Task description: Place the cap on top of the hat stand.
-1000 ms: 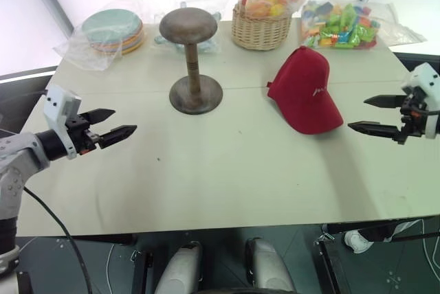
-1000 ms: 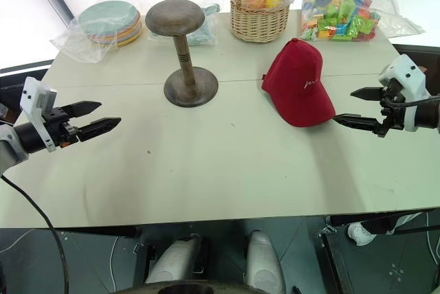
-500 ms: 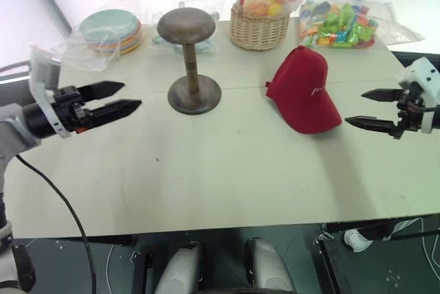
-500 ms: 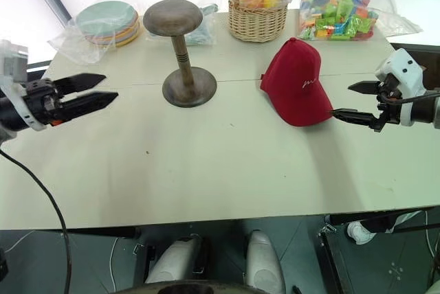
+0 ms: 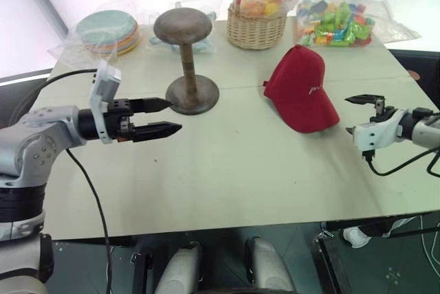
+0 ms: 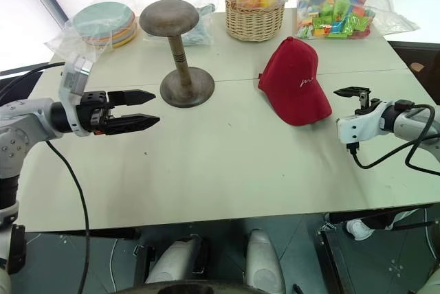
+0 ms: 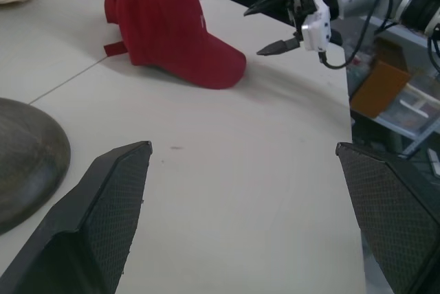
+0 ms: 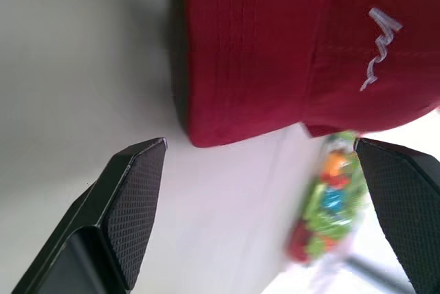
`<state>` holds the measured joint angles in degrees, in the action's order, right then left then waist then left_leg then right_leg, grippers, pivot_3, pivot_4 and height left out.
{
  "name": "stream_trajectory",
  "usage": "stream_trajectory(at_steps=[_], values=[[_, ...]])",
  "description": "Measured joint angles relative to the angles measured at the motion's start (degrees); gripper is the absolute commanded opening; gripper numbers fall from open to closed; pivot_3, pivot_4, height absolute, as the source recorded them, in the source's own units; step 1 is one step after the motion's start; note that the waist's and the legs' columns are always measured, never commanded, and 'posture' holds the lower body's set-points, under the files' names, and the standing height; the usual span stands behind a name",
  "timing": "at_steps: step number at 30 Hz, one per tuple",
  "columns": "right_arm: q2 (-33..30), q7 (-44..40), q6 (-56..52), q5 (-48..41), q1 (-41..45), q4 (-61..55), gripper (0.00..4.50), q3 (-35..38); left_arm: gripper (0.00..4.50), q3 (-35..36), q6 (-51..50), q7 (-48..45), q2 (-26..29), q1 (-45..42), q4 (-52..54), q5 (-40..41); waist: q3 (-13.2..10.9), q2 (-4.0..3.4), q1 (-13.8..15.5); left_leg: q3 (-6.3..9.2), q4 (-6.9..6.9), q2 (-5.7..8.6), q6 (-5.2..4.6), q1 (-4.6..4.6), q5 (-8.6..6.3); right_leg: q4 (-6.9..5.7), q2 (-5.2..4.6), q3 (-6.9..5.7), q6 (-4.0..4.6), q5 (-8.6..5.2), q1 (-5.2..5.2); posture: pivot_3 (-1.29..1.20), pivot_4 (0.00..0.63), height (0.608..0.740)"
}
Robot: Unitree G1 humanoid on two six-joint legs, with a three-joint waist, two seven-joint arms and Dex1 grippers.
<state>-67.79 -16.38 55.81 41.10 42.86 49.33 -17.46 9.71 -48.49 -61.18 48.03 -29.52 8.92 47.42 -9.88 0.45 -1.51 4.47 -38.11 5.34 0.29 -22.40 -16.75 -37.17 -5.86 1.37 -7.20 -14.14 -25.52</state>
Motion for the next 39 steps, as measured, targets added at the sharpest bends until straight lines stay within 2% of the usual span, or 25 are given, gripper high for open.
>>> stream_trajectory(at_steps=[6,11,16,28,30,32,37,38,39], values=[[-0.89,27.98,4.92,21.31,8.53,5.2,4.45,-10.79,4.5,0.9,0.02,3.33,-1.52,3.71,1.7,0.03,0.0,0.0,-0.31,0.03,0.01,0.01,0.03,0.0,0.02,0.0,0.04,0.05,0.01,0.0,0.01,0.0,0.15,0.74],[-0.39,41.12,8.06,32.43,13.97,8.61,4.45,-20.17,4.5,3.03,-0.08,5.5,-1.34,5.6,4.44,0.73,0.0,-0.01,-0.65,0.01,0.02,0.01,0.05,0.0,0.03,0.0,0.03,0.08,0.01,0.0,0.01,0.0,0.15,0.74],[0.28,47.28,9.73,35.89,16.25,11.73,4.45,-24.1,4.5,4.75,-0.65,7.12,-1.04,7.71,5.59,1.43,0.0,0.0,-0.97,0.02,0.04,-0.01,0.05,0.02,0.03,0.02,0.06,0.08,0.01,-0.01,0.05,0.0,0.15,0.74],[10.8,53.02,3.49,36.83,18.43,17.8,4.45,-29.07,4.5,5.06,-0.91,10.16,-1.43,8.38,6.88,1.97,0.03,0.04,-1.13,0.03,0.02,-0.05,0.09,0.09,0.05,0.02,0.13,0.1,0.01,0.0,0.13,0.0,0.15,0.74],[12.16,53.18,2.01,36.77,19.01,18.95,3.92,-29.49,4.5,5.06,-0.92,10.35,-1.52,8.28,6.88,2.05,0.03,0.04,-1.25,0.03,0.02,-0.08,0.09,0.1,0.06,0.01,0.16,0.11,0.02,0.0,0.14,0.0,0.15,0.74],[13.61,52.66,0.9,36.76,19.45,20.25,3.12,-30.14,4.5,5.06,-1.01,10.63,-1.52,8.29,6.91,2.12,0.03,0.04,-1.28,0.03,0.03,-0.09,0.1,0.1,0.06,0.01,0.17,0.11,0.02,0.0,0.13,0.0,0.15,0.74],[15.85,51.99,1.29,35.57,20.2,21.23,0.44,-31.18,4.5,5.93,-1.23,11.76,-1.51,9.21,7.44,3.22,0.03,0.03,-1.25,0.03,0.03,-0.08,0.1,0.1,0.06,0.01,0.17,0.12,0.02,0.0,0.12,0.0,0.15,0.74],[15.86,52.07,1.4,34.91,21.0,21.19,0.04,-31.03,4.5,6.23,-1.26,12.0,-1.51,9.36,7.59,3.34,0.03,0.04,-1.29,0.03,0.03,-0.09,0.11,0.11,0.07,0.01,0.17,0.12,0.02,0.0,0.13,0.0,0.15,0.74],[15.9,52.09,1.39,34.27,21.9,21.05,0.04,-30.8,4.5,6.69,-1.27,12.44,-1.52,9.57,7.9,3.39,0.04,0.05,-1.31,0.03,0.03,-0.1,0.12,0.13,0.07,0.01,0.18,0.13,0.03,0.0,0.16,0.0,0.15,0.74]])
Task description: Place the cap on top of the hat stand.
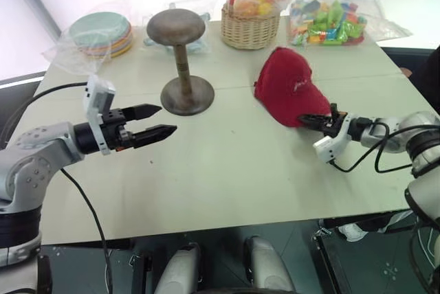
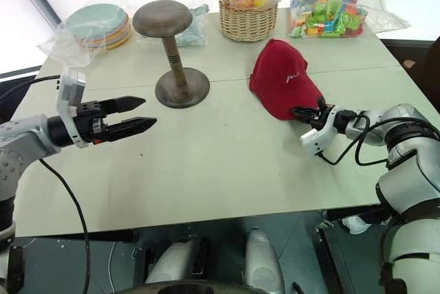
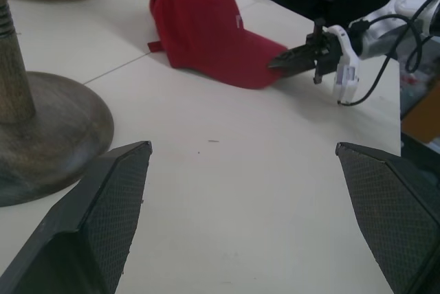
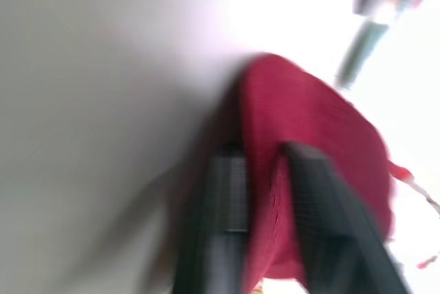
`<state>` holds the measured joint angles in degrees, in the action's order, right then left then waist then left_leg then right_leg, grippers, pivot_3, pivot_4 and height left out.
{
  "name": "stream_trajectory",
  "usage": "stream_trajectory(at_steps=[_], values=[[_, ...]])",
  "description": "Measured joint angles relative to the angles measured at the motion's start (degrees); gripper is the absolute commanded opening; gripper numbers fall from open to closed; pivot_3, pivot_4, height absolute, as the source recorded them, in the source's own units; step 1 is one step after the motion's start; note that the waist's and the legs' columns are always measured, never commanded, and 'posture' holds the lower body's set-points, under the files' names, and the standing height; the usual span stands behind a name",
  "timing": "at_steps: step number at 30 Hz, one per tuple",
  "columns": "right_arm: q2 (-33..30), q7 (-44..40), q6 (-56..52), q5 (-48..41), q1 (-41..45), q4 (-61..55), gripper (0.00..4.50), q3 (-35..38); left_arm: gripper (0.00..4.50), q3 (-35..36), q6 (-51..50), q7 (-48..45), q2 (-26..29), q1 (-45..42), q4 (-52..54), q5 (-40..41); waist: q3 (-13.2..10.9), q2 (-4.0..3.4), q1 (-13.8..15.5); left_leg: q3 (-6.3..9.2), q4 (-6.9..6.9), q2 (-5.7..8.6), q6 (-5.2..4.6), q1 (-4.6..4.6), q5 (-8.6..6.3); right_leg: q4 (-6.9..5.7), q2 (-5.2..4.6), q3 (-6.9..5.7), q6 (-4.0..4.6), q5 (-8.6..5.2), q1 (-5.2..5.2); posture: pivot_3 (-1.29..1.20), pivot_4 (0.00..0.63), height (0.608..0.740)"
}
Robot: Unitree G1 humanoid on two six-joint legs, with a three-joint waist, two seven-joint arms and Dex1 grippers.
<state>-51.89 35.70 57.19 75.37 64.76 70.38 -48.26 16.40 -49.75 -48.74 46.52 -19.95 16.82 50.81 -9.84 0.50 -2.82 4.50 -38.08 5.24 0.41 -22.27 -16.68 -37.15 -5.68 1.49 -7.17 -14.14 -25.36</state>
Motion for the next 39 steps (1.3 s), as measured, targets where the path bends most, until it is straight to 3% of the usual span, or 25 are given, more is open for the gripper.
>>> stream_trajectory(at_steps=[8,12,17,21,25,33,39], values=[[1.69,-6.4,-0.82,-7.88,-1.44,1.05,0.04,2.98,4.5,3.63,0.03,1.66,0.7,1.35,0.46,0.52,0.02,0.04,0.23,0.05,-0.03,0.01,0.0,0.06,0.0,0.02,0.01,-0.01,0.0,0.0,0.13,0.0,0.15,0.74],[2.57,-14.32,-6.47,-18.39,-2.67,-2.04,0.04,11.71,4.5,6.04,0.06,1.48,3.69,1.21,0.06,0.49,-0.01,0.0,0.12,0.05,-0.01,0.0,0.0,0.03,0.0,0.01,0.0,0.0,0.0,0.0,0.07,0.0,0.15,0.74],[2.52,-27.74,-25.04,-34.34,-3.35,-25.81,0.04,28.81,4.5,8.0,0.38,0.67,7.51,-2.36,-3.56,0.32,-0.03,-0.05,0.26,0.13,0.01,-0.02,0.0,-0.08,0.0,0.0,0.01,-0.03,0.0,0.0,-0.03,0.0,0.15,0.74],[9.28,-37.04,-38.69,-40.76,1.27,-45.58,0.04,35.68,4.5,5.65,2.73,-2.29,9.16,-7.98,-9.91,-2.52,-0.04,-0.05,0.08,0.15,0.01,-0.04,0.0,-0.09,0.0,-0.03,0.05,-0.06,0.0,0.0,-0.07,0.0,0.15,0.74],[15.93,-42.19,-41.68,-40.73,3.26,-55.03,0.04,34.38,4.5,2.52,5.66,-5.08,9.38,-11.96,-14.31,-5.47,0.05,0.09,0.42,0.23,-0.05,0.02,-0.01,-0.1,-0.01,-0.02,-0.01,-0.12,0.0,0.01,0.0,0.0,0.15,0.74],[28.02,-48.98,-45.6,-39.84,3.68,-55.37,0.04,27.82,4.5,2.92,6.48,-6.23,9.52,-12.2,-15.37,-6.82,0.04,0.11,-0.09,0.26,-0.01,0.02,0.0,-0.17,0.0,-0.06,-0.01,-0.13,0.01,0.02,-0.15,0.0,0.15,0.74],[32.24,-47.14,-43.58,-36.08,6.42,-51.94,0.04,24.04,4.5,7.15,5.49,-4.41,9.57,-7.73,-12.35,-6.25,0.04,0.12,-1.06,0.32,0.0,0.02,0.0,-0.17,0.0,-0.06,0.0,-0.15,0.01,0.02,-0.13,0.0,0.15,0.74]])
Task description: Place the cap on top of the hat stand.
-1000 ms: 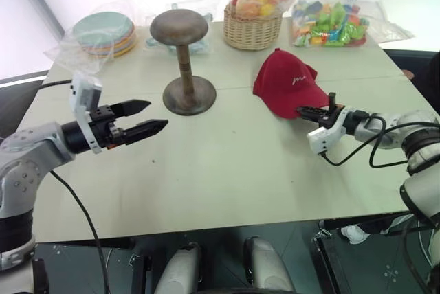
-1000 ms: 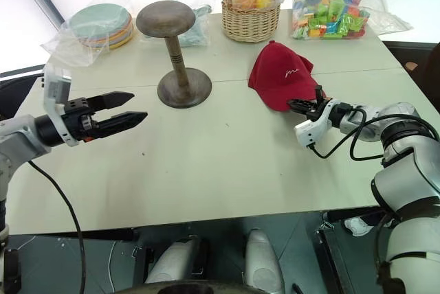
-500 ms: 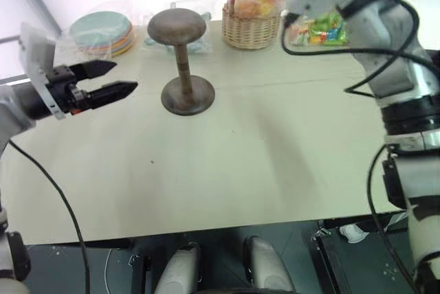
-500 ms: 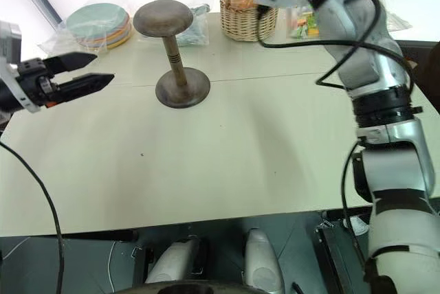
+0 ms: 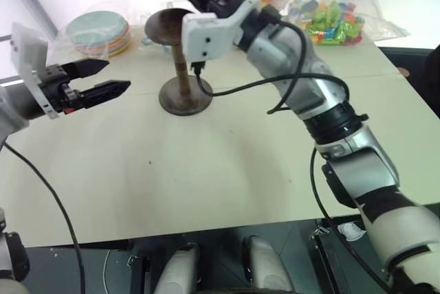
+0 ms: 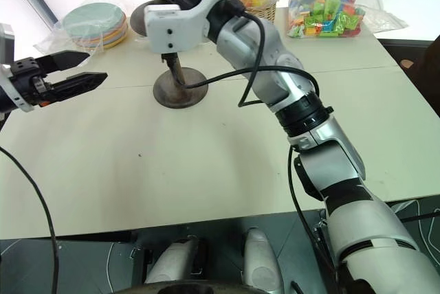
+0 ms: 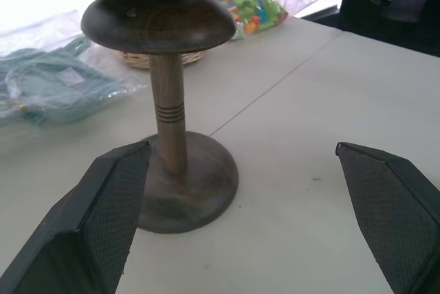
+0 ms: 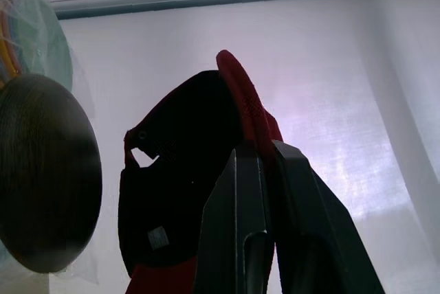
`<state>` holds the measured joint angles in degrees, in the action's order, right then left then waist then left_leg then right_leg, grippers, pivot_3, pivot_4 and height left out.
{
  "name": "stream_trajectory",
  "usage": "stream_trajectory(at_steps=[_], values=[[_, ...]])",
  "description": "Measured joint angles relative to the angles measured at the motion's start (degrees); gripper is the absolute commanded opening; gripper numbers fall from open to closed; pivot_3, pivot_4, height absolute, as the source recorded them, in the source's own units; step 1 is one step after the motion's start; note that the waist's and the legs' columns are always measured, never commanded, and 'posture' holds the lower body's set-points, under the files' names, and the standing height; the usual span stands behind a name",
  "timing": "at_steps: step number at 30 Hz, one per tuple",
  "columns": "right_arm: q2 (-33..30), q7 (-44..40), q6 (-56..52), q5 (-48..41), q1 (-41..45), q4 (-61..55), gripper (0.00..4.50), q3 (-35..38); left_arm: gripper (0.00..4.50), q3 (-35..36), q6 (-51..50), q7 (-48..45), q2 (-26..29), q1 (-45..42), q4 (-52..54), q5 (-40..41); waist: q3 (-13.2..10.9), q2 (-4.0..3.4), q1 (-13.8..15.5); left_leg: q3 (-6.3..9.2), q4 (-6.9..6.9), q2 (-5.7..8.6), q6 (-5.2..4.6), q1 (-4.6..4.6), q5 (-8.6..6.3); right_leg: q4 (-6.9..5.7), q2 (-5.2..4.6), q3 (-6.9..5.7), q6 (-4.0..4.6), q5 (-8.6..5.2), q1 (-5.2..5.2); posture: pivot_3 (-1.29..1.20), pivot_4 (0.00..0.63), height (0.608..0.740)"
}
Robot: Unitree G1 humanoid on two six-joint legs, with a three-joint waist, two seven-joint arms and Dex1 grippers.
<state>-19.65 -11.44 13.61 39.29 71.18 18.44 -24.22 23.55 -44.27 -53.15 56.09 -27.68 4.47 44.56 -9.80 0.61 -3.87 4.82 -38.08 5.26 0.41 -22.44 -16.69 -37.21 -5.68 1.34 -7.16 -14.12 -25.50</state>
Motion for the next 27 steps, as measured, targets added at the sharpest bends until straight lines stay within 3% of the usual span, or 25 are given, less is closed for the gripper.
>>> stream_trajectory(at_steps=[8,12,16,23,27], values=[[6.26,9.88,6.48,7.39,2.44,20.14,0.04,-7.68,4.5,1.41,-1.53,3.29,-1.65,1.39,3.37,2.33,0.0,0.0,-0.33,-0.01,0.03,0.0,0.01,0.01,0.01,0.01,0.01,0.01,0.01,0.0,-0.02,0.0,0.15,0.74],[6.29,9.62,6.79,7.77,3.7,22.85,0.04,-8.12,4.5,1.85,-1.85,4.04,-1.69,2.3,4.2,2.46,0.0,0.0,-0.39,0.0,0.04,-0.01,0.02,0.01,0.01,0.01,0.03,0.0,0.01,0.0,-0.03,0.0,0.15,0.74],[5.43,3.79,4.77,7.6,2.82,16.99,0.04,-8.01,4.5,2.13,-1.87,4.71,-1.88,2.81,4.84,3.24,0.0,-0.01,-0.44,0.0,0.06,-0.03,0.06,0.01,-0.01,0.0,0.05,0.01,0.01,0.0,-0.05,0.0,0.15,0.74],[6.16,-10.21,-3.86,6.52,-5.25,-3.82,0.04,-6.72,4.5,1.74,-1.51,5.1,-3.67,2.62,4.54,3.42,0.0,0.0,-0.27,0.01,0.03,-0.03,0.06,0.0,-0.02,-0.02,0.06,0.01,0.01,0.0,-0.04,0.0,0.15,0.74],[5.32,-14.06,-5.01,6.56,-9.11,-8.48,0.04,-6.72,4.5,0.57,-1.4,4.86,-4.4,2.37,3.86,3.34,0.01,0.01,-0.17,0.01,0.02,-0.03,0.06,0.01,-0.02,-0.01,0.05,0.0,0.01,0.0,-0.02,0.0,0.15,0.74]])
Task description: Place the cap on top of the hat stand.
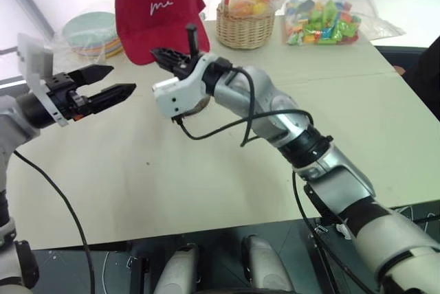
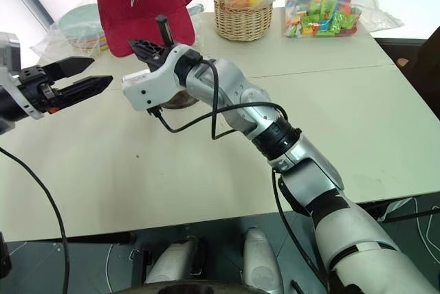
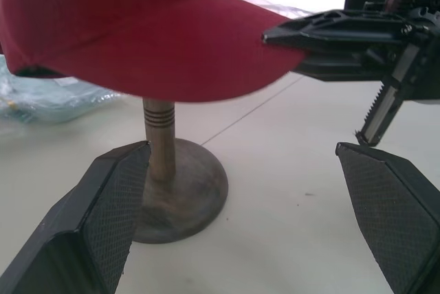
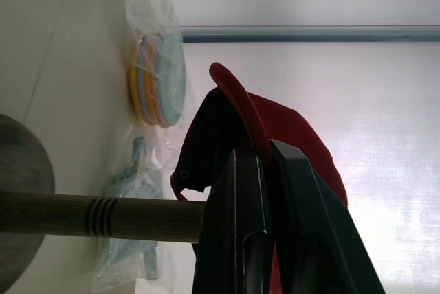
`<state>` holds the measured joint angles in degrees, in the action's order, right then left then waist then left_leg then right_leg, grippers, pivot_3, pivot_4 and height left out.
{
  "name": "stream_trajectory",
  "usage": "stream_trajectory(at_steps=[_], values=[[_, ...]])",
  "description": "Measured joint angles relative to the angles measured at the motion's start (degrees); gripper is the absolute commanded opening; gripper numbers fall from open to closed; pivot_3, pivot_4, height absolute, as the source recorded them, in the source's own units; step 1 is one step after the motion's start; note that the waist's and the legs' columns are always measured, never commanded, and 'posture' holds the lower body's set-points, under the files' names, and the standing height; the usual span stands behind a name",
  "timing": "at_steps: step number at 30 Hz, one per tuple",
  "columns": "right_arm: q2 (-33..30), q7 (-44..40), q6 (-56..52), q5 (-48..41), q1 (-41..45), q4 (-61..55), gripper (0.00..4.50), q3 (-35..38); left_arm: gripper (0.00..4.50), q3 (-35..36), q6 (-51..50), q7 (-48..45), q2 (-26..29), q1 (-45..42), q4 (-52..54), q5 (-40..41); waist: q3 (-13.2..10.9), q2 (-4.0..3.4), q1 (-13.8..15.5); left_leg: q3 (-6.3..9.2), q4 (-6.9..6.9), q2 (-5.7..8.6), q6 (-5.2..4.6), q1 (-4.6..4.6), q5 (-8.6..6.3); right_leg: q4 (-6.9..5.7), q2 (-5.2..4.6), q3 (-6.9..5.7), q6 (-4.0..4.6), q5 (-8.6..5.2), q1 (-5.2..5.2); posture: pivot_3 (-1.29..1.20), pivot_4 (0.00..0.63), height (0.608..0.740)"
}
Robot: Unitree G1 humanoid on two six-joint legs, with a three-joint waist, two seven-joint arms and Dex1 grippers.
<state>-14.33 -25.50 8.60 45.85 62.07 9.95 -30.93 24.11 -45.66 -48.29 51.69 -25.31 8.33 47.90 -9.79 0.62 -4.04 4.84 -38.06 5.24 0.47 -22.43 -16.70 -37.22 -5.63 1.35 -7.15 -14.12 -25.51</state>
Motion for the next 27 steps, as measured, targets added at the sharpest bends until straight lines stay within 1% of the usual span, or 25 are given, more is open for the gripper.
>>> stream_trajectory(at_steps=[8,14,27], values=[[-0.05,-2.55,-2.23,0.12,-5.76,-3.55,0.04,0.23,4.5,-0.67,0.11,-0.02,-0.25,-0.25,-0.49,-0.26,0.02,0.02,-0.09,-0.01,-0.01,-0.01,0.02,0.04,0.01,-0.02,0.01,0.01,0.02,0.01,0.02,0.0,0.15,0.74],[1.98,-2.0,-3.36,0.12,-6.33,-1.65,0.04,0.15,4.5,-0.67,0.1,0.03,-0.26,-0.24,-0.49,-0.28,0.02,0.03,0.04,0.0,-0.06,-0.01,0.03,0.05,0.02,-0.02,0.0,0.0,0.06,0.04,0.05,0.0,0.15,0.74],[5.04,-5.25,-4.52,0.0,-8.02,-1.83,0.04,-1.32,4.5,-0.67,0.1,0.84,-0.67,-0.06,-0.4,-0.3,0.03,0.03,-0.07,0.0,-0.05,-0.04,0.04,0.05,0.02,-0.02,0.03,0.0,0.07,0.04,0.04,0.0,0.15,0.74]])
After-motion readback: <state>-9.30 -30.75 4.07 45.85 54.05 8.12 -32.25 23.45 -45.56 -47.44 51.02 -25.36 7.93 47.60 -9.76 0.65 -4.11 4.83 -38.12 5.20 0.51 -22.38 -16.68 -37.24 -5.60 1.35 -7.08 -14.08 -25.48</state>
